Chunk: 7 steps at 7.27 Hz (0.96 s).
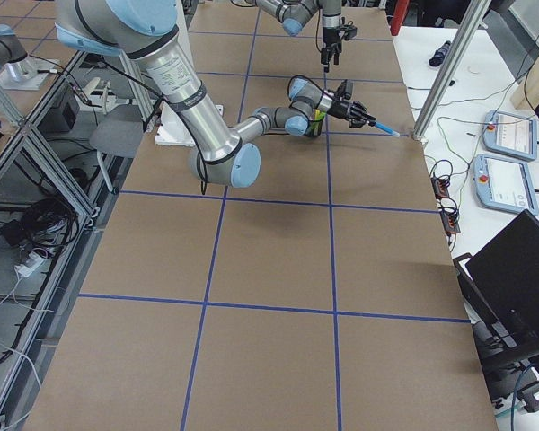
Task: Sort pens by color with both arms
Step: 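Carry the blue marker farther from the robot and set it down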
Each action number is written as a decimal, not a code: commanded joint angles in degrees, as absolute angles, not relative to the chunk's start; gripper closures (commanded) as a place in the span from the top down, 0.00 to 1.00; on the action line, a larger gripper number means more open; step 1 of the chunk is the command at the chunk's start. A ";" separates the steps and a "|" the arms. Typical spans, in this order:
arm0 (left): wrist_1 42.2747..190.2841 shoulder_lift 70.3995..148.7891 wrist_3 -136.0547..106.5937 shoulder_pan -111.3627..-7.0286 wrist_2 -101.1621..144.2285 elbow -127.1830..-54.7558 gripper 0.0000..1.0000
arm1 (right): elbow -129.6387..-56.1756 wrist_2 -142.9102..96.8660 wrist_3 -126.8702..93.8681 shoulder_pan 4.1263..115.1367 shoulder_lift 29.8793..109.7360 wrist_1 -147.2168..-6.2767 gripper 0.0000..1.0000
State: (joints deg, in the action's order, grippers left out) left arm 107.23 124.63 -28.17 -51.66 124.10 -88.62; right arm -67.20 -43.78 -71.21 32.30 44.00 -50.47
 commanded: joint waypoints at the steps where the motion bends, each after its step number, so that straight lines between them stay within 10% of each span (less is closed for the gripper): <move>1: 108.02 124.37 -28.13 -52.12 124.10 -87.89 0.99 | -64.17 -44.99 -70.93 31.64 42.63 -49.84 0.00; 6: 108.11 124.19 -28.04 -52.12 124.10 -87.36 0.99 | -59.42 -43.95 -70.93 28.74 42.36 -46.94 0.00; 7: 108.11 124.19 -27.95 -52.12 124.10 -87.28 0.99 | -59.41 -43.95 -70.93 28.65 42.19 -46.67 0.29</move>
State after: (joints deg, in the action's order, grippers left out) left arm 108.10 124.22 -28.03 -52.09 124.10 -87.39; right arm -59.88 -44.11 -70.91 28.95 42.35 -47.23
